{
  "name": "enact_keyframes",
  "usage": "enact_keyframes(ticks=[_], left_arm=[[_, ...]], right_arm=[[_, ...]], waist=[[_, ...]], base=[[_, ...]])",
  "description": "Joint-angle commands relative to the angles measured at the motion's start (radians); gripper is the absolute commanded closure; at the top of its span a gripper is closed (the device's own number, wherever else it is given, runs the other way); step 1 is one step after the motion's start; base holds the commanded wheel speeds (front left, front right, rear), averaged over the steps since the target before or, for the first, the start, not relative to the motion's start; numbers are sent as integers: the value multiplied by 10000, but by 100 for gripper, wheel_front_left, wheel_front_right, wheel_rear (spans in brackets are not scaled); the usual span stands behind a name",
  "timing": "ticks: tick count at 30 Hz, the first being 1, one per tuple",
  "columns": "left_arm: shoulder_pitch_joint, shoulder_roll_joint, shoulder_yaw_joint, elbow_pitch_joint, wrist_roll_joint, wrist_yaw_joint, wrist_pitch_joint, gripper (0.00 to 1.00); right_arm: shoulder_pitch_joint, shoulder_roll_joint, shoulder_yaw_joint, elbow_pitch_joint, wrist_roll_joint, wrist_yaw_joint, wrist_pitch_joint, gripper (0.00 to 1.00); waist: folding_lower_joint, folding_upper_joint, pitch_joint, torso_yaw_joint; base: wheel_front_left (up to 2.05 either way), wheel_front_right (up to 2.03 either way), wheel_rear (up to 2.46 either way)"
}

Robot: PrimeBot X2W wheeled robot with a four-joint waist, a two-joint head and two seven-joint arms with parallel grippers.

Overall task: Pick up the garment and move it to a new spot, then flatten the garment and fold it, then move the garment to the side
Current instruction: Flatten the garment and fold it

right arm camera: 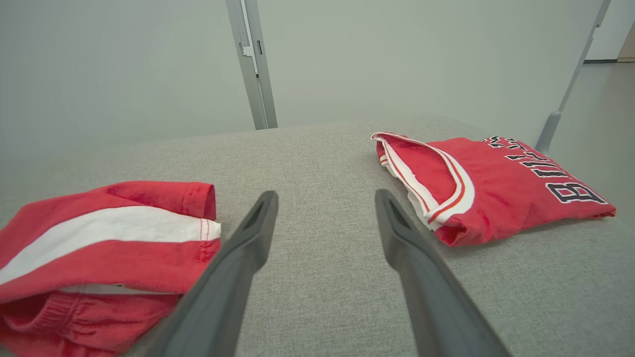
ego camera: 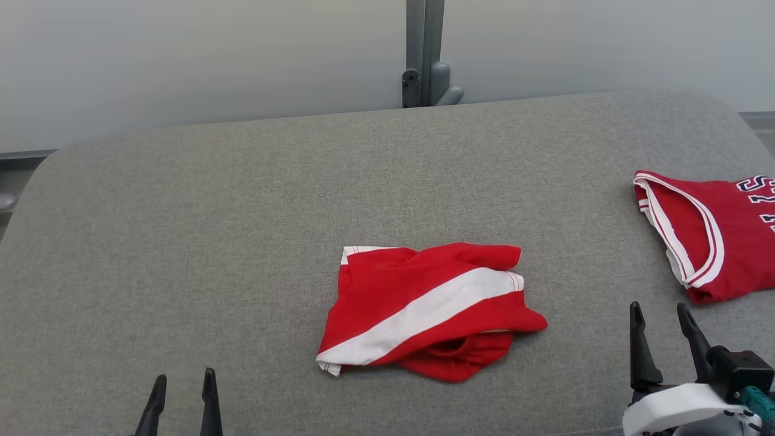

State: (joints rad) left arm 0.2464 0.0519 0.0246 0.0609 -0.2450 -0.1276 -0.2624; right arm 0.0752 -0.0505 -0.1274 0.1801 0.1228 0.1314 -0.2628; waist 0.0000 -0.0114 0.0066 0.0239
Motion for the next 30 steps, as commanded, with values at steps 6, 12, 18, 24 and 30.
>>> enact_keyframes(ticks=[6, 12, 18, 24, 30], left_arm=[[-524, -13, -1088, 731, -840, -42, 110, 0], [-1485, 188, -2550, 1252, -2662, -32, 2122, 0], [-2288, 384, -3109, 1736, -3393, -32, 3085, 0], [-2660, 468, -3392, 2008, -3991, -33, 3115, 0], [-3040, 566, -3774, 2471, -4706, -33, 3123, 0]], right_arm=[[-1140, -275, 914, 559, 1050, -15, 601, 0], [-2813, -1170, 2587, 995, 2544, -14, 3374, 0], [-3740, -1739, 3567, 1424, 3876, -12, 4942, 0], [-3890, -2037, 4001, 1535, 4433, -9, 5114, 0], [-4148, -2159, 4390, 2010, 4774, -9, 5001, 0]], waist=[[0, 114, 586, -4], [0, 114, 1395, 100], [0, 114, 1655, 401], [0, 114, 1678, 523], [0, 114, 1682, 517]], base=[[0, 0, 0], [0, 0, 0], [0, 0, 0], [0, 0, 0], [0, 0, 0]])
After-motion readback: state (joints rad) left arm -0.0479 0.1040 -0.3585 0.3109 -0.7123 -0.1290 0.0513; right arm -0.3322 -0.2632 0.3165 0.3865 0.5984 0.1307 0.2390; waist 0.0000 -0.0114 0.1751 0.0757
